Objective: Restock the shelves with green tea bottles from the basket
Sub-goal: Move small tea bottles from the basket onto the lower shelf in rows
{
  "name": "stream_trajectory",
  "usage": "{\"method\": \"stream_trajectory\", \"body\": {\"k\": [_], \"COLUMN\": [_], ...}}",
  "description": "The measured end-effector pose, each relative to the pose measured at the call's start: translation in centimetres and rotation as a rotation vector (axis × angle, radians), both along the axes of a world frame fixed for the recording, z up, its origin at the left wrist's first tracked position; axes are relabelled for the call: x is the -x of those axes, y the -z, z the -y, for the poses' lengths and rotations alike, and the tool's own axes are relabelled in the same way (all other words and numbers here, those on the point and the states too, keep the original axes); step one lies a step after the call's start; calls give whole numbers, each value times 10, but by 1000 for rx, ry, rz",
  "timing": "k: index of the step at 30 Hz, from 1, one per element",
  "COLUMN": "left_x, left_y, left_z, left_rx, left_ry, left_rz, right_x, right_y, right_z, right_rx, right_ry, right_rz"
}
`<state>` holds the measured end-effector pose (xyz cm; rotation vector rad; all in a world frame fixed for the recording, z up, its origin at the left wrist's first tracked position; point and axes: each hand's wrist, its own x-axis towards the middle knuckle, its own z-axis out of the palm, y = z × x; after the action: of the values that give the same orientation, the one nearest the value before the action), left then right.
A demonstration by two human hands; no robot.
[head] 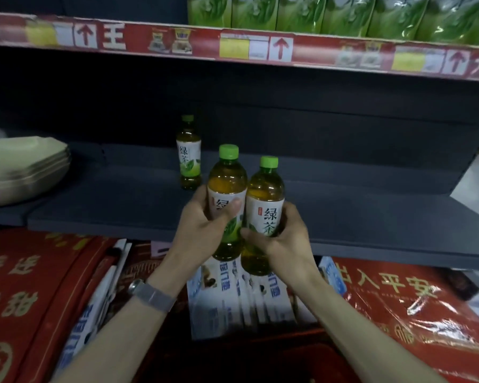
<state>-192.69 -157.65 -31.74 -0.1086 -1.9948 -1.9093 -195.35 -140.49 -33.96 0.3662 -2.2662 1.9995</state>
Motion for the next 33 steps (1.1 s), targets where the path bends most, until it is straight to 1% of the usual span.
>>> {"method": "stream_trajectory", "body": {"k": [3, 8, 12, 16, 20, 23, 25, 27, 29, 31, 33], "left_x": [18, 46, 62, 74, 77, 74, 73, 74, 76, 78, 79], "left_y": [-2, 1, 5, 9, 12, 16, 22, 31, 40, 47, 52], "left_z": [11, 25, 34, 40, 42, 51, 59, 67, 73, 72, 72], "left_rx": [-2, 20, 20, 23, 31, 72, 128, 218, 347, 415, 400], "left_ry": [9, -39, -33, -38, 1, 47, 59, 40, 15, -34, -85], "left_rz": [-58, -63, -93, -98, -93, -23, 80, 201, 283, 312, 301], "right_x": [23, 54, 74, 83, 83, 80, 78, 77, 77, 79, 81], "right_y": [-8, -1, 5, 7, 10, 11, 13, 17, 22, 23, 23], "right_z": [13, 37, 51, 58, 58, 52, 48, 45, 41, 38, 36], "right_rx": [5, -2, 17, 3, -18, -45, -106, -174, -231, -279, -302], "right_ry": [16, 70, 109, 94, 89, 47, 31, 31, 33, 41, 49], "right_rz": [-42, -109, -142, -152, -163, -147, -134, -121, -109, -99, -85]}}
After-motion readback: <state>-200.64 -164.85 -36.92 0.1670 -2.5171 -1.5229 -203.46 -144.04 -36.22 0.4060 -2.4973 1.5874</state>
